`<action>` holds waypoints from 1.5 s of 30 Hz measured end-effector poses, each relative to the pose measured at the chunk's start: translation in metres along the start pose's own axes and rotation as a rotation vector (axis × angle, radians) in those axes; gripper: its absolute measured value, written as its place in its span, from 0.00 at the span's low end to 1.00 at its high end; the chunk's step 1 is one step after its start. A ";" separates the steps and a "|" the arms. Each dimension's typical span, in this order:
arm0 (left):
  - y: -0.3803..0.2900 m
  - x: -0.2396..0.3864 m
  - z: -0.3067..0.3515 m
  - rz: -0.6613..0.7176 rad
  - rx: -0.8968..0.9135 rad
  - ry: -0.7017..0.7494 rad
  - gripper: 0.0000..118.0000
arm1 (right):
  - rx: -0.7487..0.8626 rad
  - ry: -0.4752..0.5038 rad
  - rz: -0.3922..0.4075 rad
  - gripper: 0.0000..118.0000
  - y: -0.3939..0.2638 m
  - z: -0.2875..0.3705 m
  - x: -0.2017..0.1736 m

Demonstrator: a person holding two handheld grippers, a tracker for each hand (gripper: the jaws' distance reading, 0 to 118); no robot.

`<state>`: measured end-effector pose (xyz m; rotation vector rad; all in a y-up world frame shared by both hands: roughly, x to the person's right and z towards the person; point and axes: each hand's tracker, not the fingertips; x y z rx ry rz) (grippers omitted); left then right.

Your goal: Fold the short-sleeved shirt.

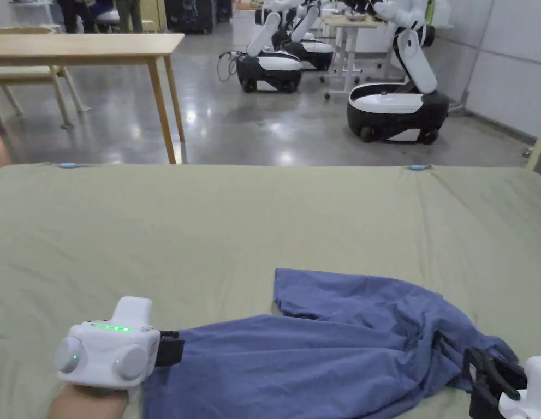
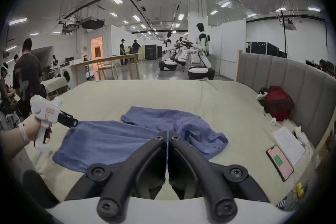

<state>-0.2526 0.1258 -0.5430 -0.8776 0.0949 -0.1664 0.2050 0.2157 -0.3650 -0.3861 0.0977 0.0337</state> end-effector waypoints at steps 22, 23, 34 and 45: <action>0.041 0.023 0.069 -0.083 0.075 -0.080 0.00 | -0.386 -0.079 0.009 0.98 -0.054 -0.164 0.171; 0.040 0.024 0.071 -0.082 0.075 -0.082 0.00 | -0.405 -0.048 0.001 0.98 -0.058 -0.173 0.172; 0.036 0.029 0.076 -0.086 0.076 -0.057 0.00 | -0.341 0.081 0.020 0.13 -0.029 -0.147 0.157; 0.089 -0.021 0.175 -0.100 0.265 -0.006 0.00 | -0.067 -0.015 0.157 0.13 0.137 -0.061 0.118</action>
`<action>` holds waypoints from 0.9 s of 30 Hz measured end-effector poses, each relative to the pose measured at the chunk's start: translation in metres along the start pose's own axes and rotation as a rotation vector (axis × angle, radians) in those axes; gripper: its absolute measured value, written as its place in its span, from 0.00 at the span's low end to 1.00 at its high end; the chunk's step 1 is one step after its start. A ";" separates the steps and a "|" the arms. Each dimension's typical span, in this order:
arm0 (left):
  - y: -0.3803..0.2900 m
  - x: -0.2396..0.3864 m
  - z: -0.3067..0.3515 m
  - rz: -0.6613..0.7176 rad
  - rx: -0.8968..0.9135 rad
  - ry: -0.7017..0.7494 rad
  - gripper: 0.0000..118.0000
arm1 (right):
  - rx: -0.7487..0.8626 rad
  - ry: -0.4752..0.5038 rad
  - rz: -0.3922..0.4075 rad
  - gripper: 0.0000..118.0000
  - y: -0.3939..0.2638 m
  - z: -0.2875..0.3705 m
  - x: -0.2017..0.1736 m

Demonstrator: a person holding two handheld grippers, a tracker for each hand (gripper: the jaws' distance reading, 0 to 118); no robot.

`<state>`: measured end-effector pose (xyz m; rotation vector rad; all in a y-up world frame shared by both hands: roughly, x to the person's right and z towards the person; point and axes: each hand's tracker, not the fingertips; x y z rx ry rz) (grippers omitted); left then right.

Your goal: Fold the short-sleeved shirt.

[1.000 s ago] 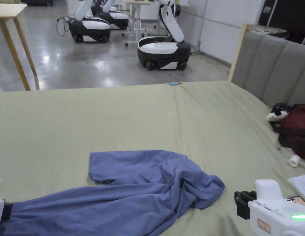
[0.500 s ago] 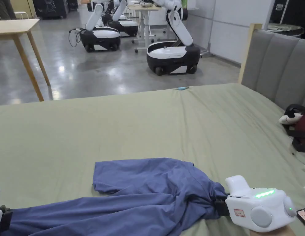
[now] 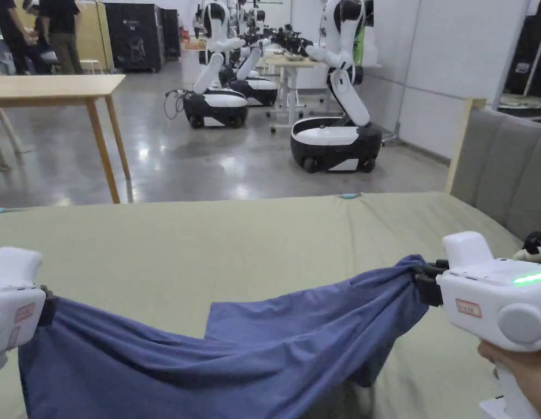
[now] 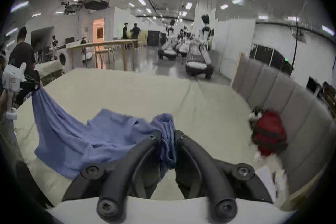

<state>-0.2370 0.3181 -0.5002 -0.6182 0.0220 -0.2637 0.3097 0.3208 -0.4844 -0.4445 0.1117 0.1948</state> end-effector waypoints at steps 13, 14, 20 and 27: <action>0.140 -0.097 0.062 0.138 0.226 0.109 0.00 | 0.294 -0.149 -0.089 0.13 0.194 0.057 0.031; 0.151 -0.101 0.066 0.140 0.241 0.106 0.00 | 0.319 -0.164 -0.095 0.13 0.206 0.059 0.032; 0.219 -0.113 0.072 0.132 0.309 0.134 0.00 | 0.381 -0.188 -0.114 0.13 0.264 0.057 0.042; 0.225 -0.112 0.029 0.114 0.297 0.146 0.00 | 0.313 -0.160 -0.105 0.13 0.252 0.008 0.042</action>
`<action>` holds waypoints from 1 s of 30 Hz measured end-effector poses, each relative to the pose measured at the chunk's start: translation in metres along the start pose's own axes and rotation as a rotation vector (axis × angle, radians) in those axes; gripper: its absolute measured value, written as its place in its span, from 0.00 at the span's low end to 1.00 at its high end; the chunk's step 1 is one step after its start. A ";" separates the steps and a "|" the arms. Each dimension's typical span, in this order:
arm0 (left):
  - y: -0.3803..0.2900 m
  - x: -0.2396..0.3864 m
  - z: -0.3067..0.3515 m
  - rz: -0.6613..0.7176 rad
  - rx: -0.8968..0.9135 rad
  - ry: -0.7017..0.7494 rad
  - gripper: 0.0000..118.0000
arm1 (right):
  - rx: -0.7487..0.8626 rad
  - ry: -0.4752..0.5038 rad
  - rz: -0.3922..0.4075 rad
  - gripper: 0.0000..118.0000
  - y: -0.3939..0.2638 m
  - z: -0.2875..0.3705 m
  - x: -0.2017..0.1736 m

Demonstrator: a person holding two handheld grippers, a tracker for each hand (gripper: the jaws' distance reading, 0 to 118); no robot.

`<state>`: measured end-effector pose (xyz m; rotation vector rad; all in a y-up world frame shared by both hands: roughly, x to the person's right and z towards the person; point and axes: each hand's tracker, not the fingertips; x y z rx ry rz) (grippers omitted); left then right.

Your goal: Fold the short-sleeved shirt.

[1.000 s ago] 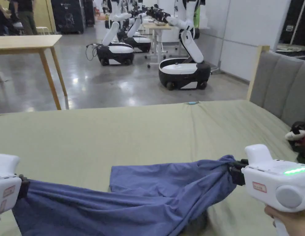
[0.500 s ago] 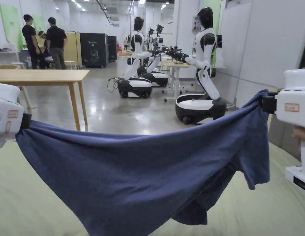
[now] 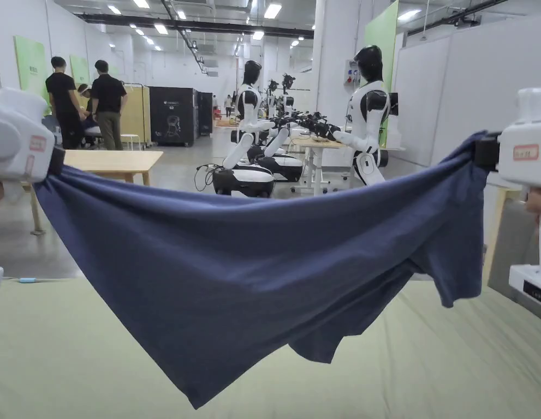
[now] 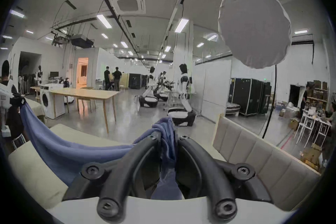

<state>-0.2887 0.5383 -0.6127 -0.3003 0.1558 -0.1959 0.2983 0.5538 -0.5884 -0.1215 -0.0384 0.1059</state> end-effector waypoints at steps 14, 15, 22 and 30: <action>-0.162 0.021 0.015 0.076 -0.181 -0.135 0.00 | -0.171 0.004 -0.013 0.13 -0.177 0.004 0.023; -0.175 0.020 0.029 0.074 -0.191 -0.148 0.00 | -0.178 0.011 -0.007 0.13 -0.188 0.018 0.027; -0.295 0.024 0.119 0.078 -0.319 -0.226 0.00 | -0.307 0.147 0.070 0.13 -0.293 0.131 0.025; -0.410 0.029 0.156 0.136 -0.555 -0.237 0.05 | -0.568 0.196 0.111 0.13 -0.401 0.172 0.018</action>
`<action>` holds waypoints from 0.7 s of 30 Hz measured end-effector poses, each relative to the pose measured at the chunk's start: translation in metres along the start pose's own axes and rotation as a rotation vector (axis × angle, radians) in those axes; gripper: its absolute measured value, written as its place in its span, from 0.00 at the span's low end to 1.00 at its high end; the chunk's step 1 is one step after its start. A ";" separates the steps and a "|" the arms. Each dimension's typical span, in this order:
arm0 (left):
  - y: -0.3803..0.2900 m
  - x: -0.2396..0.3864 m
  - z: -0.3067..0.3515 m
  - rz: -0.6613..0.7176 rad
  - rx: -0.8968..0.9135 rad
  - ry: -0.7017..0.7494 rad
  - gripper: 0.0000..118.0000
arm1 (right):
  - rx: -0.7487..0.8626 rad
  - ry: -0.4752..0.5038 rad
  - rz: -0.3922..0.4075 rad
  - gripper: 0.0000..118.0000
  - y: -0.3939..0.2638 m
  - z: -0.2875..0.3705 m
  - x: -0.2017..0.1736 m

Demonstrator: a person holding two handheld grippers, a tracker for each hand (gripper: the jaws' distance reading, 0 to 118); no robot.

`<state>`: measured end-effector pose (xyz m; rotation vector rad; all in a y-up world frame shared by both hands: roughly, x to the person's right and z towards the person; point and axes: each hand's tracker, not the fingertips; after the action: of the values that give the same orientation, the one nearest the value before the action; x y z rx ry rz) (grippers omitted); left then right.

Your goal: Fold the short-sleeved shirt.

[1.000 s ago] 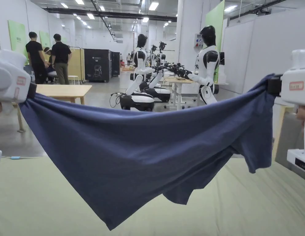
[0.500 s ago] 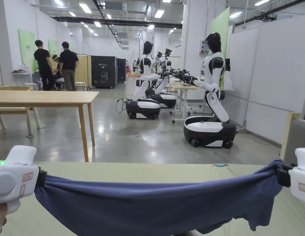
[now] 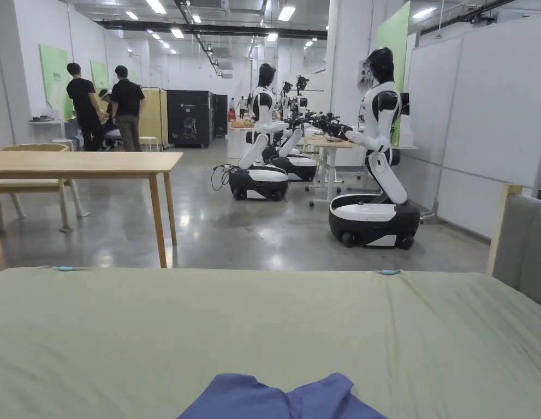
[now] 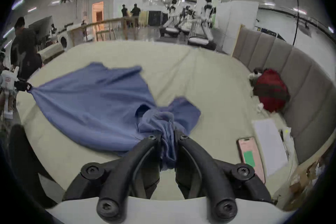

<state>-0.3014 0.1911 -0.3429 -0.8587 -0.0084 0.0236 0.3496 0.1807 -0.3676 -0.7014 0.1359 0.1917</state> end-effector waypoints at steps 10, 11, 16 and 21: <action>0.062 0.118 0.058 -0.091 0.475 0.037 0.93 | 0.388 0.073 -0.075 1.00 0.102 0.058 -0.108; 0.064 0.127 0.051 -0.084 0.528 0.021 0.93 | 0.415 0.080 -0.101 1.00 0.110 0.058 -0.122; 0.068 0.176 0.046 -0.082 0.521 0.004 0.40 | 0.485 -0.031 -0.130 0.35 0.117 0.055 -0.165; 0.066 0.176 0.036 -0.130 0.477 -0.006 0.00 | 0.514 0.006 -0.165 0.01 0.109 0.055 -0.170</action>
<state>-0.1277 0.2654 -0.3701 -0.3801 -0.0616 -0.0911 0.1637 0.2758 -0.3626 -0.1988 0.1260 -0.0070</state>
